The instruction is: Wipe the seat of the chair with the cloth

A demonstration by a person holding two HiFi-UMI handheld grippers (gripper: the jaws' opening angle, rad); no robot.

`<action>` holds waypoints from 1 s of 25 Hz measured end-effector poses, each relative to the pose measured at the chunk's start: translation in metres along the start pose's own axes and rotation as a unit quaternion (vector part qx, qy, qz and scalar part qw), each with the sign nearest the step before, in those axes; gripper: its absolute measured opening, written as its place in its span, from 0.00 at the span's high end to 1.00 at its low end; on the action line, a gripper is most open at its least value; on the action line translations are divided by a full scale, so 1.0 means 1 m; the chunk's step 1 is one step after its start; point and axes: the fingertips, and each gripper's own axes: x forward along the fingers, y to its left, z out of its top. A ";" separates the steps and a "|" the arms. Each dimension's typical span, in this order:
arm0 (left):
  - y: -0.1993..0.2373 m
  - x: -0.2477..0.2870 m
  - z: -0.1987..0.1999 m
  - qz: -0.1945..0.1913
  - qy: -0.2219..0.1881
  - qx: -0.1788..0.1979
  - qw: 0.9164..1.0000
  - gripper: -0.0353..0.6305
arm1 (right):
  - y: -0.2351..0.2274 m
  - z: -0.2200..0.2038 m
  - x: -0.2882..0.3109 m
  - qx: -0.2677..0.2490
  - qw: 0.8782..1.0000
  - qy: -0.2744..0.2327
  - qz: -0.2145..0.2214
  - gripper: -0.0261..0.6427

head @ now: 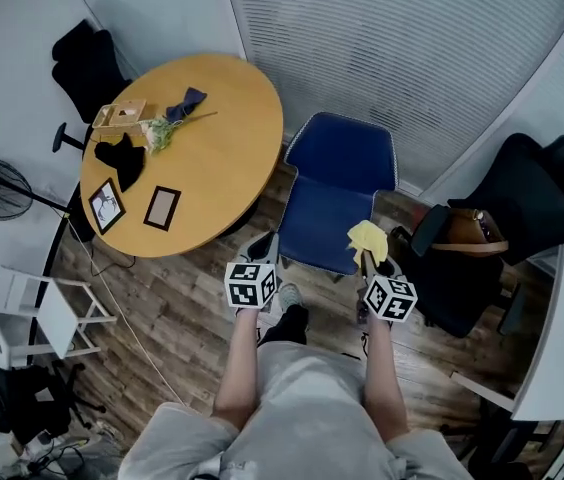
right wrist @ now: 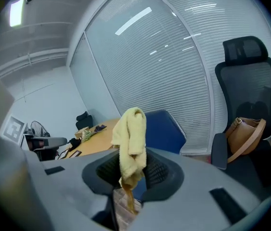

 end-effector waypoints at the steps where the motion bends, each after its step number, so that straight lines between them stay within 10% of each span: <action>1: 0.006 0.009 0.006 -0.004 0.002 0.001 1.000 0.91 | 0.001 0.003 0.010 0.002 1.000 0.002 -0.004 0.81; 13: 0.053 0.106 0.021 -0.079 0.049 -0.005 0.996 0.91 | -0.020 0.016 0.109 0.000 0.998 0.029 -0.057 0.81; 25: 0.050 0.184 -0.050 -0.150 0.131 -0.039 0.979 0.91 | -0.090 0.018 0.182 -0.066 0.991 0.051 -0.102 0.81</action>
